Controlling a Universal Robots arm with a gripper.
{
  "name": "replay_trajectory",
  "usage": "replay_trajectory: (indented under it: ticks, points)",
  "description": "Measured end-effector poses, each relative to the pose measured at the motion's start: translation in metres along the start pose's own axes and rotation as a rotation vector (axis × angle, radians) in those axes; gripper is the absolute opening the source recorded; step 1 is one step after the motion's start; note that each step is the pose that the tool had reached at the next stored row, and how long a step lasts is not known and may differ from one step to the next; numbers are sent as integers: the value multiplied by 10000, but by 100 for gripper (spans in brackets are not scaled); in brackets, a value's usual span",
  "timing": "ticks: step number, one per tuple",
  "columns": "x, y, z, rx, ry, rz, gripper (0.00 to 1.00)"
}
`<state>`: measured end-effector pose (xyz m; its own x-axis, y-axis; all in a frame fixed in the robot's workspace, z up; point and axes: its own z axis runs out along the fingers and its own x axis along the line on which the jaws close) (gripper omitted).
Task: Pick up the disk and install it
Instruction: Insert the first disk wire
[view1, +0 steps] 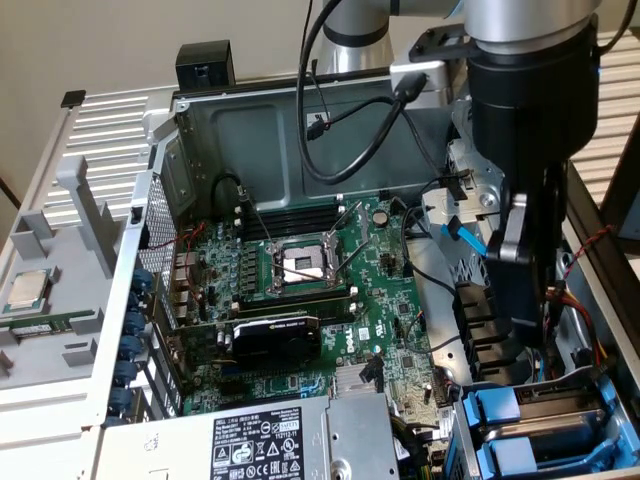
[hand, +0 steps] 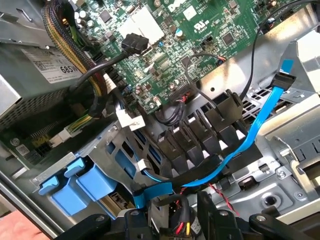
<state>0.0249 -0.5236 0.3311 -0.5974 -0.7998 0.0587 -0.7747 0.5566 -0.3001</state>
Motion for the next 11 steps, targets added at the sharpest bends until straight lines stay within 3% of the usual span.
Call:
replay_trajectory:
  ticks: [5, 11]
  points:
    - [9, -3, -45, 17, -86, -274, 49]
    - [22, -59, -231, 38, -109, -294, 49]
